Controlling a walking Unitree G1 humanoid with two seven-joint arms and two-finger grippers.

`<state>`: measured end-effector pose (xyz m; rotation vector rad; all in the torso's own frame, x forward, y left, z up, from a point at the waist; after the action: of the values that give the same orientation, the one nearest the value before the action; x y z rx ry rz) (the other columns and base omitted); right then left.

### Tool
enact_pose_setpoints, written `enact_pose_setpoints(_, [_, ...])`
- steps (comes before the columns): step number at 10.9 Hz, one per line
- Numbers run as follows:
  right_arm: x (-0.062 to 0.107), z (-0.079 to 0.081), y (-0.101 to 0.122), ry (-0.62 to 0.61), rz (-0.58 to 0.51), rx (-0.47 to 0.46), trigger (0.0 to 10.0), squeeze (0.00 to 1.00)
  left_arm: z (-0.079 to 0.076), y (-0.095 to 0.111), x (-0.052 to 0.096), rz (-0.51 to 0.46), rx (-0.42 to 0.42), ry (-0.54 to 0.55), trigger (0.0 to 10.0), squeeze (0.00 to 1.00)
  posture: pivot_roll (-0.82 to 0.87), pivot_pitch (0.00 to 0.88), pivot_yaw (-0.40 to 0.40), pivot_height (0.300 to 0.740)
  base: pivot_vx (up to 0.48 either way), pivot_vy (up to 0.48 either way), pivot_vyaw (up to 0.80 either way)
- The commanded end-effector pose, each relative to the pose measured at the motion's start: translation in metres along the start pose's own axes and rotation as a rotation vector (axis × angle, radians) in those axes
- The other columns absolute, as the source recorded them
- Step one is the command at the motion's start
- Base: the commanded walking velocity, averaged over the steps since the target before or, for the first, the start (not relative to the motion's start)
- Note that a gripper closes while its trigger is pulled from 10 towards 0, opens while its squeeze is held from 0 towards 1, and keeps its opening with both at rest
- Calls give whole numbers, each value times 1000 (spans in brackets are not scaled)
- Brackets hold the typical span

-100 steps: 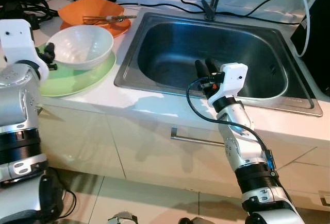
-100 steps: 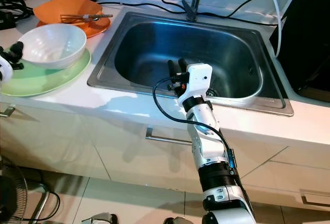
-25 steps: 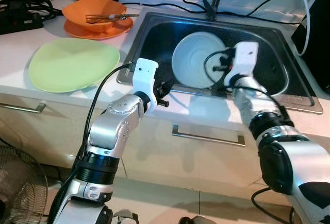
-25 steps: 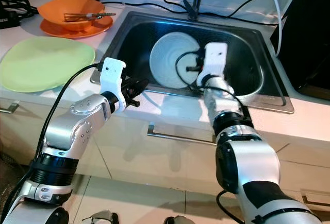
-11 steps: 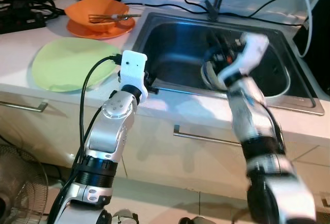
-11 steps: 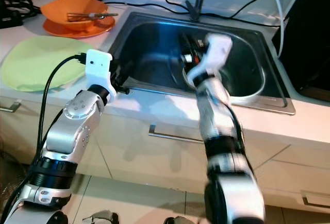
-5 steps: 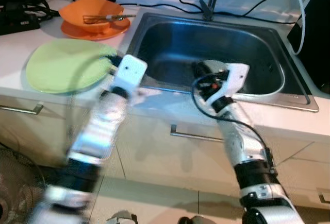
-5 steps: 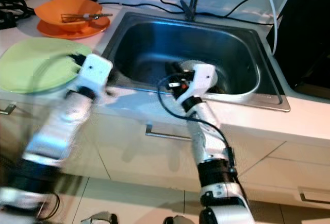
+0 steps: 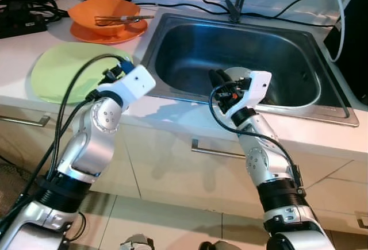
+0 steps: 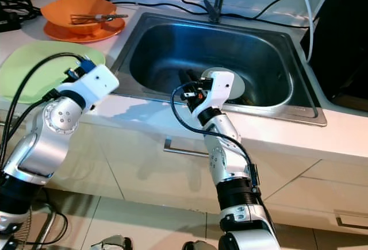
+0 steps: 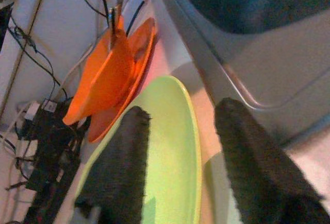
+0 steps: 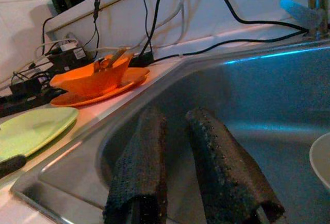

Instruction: Kitchen organization

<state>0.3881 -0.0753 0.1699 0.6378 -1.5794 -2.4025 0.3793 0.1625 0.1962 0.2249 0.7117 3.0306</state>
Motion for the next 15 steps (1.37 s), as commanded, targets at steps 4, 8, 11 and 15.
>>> enact_pose_setpoints(4, [0,-6,2,-20,8,-3,10000,0,1,-10,4,87,-96,-50,10000,0,122,99,-50,740,0,0,0])
enact_pose_setpoints(8, [-1,-7,2,-25,10,-9,10000,0,6,-39,2,222,-199,-77,10000,0,124,98,-48,740,0,0,0])
enact_pose_setpoints(11, [-1,-8,2,-29,9,-14,10000,0,12,-50,1,279,-269,-77,10000,0,123,95,-47,740,0,0,0])
enact_pose_setpoints(15, [-1,-10,2,-34,9,-20,10000,0,5,-51,-4,284,-298,-112,0,0,117,93,-46,740,0,0,0])
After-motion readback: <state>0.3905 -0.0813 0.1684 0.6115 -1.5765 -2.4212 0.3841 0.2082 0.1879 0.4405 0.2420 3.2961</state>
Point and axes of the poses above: a point about 5 cm out from each wrist's last joint towards the gripper, its own x axis pointing back from the gripper into the wrist, its own y axis along the axis of the wrist's last joint, z = x × y, the point moved 5 cm from there along -x, pointing out of the wrist towards the gripper, and after that the axes turned 3 degrees about -x, right-handed, at the moved point
